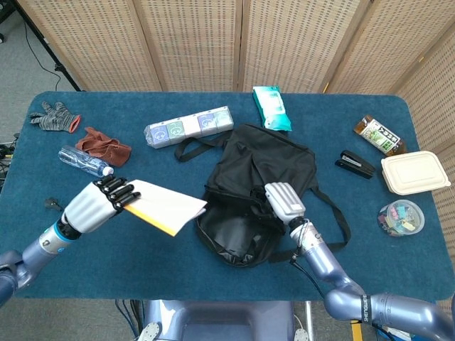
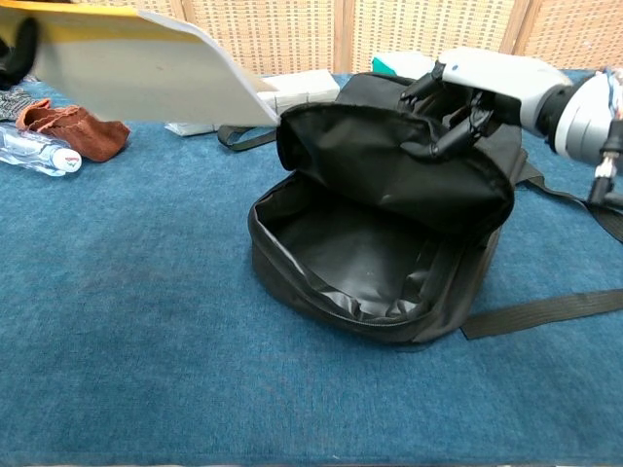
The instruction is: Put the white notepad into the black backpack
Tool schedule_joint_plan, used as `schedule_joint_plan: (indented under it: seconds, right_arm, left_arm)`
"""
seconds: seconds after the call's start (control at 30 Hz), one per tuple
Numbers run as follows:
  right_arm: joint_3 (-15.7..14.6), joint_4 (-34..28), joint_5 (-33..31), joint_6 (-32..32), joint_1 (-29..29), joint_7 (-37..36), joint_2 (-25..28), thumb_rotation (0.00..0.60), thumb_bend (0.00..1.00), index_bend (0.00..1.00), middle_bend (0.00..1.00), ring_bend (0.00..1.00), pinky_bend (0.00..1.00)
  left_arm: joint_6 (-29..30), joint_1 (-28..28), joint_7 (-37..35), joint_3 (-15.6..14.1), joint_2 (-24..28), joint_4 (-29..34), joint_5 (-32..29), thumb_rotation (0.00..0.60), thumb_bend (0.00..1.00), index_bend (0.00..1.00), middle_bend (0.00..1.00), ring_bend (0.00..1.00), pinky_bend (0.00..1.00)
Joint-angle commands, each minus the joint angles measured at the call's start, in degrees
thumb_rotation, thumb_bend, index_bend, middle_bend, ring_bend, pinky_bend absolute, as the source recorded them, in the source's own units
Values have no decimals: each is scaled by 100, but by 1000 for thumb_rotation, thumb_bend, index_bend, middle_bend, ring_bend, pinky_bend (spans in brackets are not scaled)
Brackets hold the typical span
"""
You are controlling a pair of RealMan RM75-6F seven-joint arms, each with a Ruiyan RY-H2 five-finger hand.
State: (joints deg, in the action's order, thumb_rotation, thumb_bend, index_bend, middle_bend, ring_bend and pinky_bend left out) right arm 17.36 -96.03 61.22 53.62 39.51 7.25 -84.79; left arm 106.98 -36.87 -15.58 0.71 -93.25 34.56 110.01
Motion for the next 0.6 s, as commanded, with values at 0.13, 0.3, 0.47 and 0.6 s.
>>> schedule_joint_plan:
  seconds: [0.13, 0.3, 0.47, 0.6]
  right_arm:
    - [161, -142, -177, -138, 134, -93, 264, 600, 749, 613, 671, 552, 706]
    - [271, -344, -397, -268, 213, -221, 497, 600, 749, 615, 673, 555, 708]
    - [330, -504, -645, -458, 294, -356, 741, 600, 749, 616, 674, 555, 709]
    - [363, -570, -766, -568, 344, -469, 910, 600, 749, 616, 675, 556, 709]
  left_arm:
    - [426, -552, -138, -143, -705, -720, 357, 600, 687, 862, 626, 510, 649]
    - [475, -921, -284, -210, -1220, -1277, 386, 600, 686, 862, 626, 505, 649]
    - [355, -1269, -408, -257, -1652, -1709, 313, 600, 685, 861, 626, 498, 649]
    - [177, -1512, -474, -307, -1897, -1956, 238, 600, 685, 861, 626, 485, 649]
